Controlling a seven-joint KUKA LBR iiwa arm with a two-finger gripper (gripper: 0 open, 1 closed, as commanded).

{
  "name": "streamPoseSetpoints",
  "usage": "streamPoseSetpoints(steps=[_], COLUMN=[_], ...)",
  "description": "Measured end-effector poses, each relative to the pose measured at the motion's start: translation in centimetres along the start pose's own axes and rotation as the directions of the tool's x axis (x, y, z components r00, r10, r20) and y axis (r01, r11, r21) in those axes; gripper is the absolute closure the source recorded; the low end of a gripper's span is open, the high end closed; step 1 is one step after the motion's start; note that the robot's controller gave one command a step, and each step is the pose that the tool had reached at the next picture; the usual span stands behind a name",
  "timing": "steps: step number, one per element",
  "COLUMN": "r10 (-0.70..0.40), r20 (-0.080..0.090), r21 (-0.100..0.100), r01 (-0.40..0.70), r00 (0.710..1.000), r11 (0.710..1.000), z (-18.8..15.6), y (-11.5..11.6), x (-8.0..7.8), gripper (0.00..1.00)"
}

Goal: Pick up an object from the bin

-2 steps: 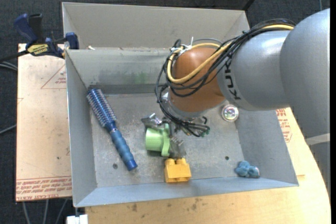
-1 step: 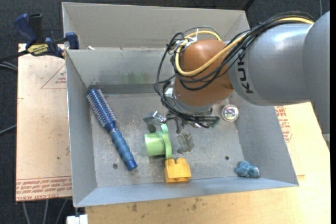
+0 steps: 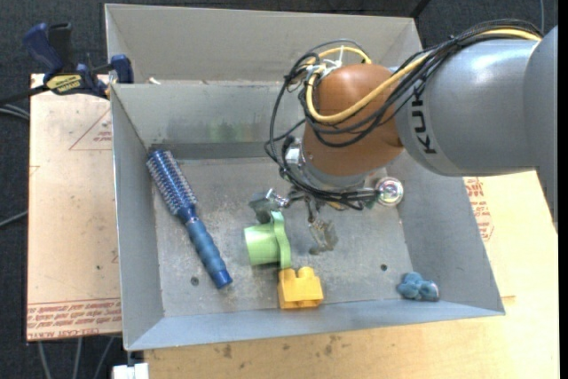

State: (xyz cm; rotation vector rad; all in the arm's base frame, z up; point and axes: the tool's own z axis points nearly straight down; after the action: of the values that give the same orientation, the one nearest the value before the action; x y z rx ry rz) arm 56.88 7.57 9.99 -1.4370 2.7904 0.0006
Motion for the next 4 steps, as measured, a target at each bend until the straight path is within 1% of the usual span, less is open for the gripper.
streamPoseSetpoints(steps=[1,2,3,4], r10=[-0.091,-0.166,-0.165,-0.161], r20=[0.002,0.001,0.002,0.004], r21=[-0.002,-0.002,0.001,0.006], r01=[0.091,0.166,0.165,0.161], r00=[0.996,0.986,0.986,0.987], r11=[0.996,0.986,0.986,0.987], z=[3.0,3.0,2.9,-5.2], y=[0.8,2.3,2.2,2.0], x=[0.6,2.3,2.3,2.1], gripper=[0.0,0.0,1.0,1.0])
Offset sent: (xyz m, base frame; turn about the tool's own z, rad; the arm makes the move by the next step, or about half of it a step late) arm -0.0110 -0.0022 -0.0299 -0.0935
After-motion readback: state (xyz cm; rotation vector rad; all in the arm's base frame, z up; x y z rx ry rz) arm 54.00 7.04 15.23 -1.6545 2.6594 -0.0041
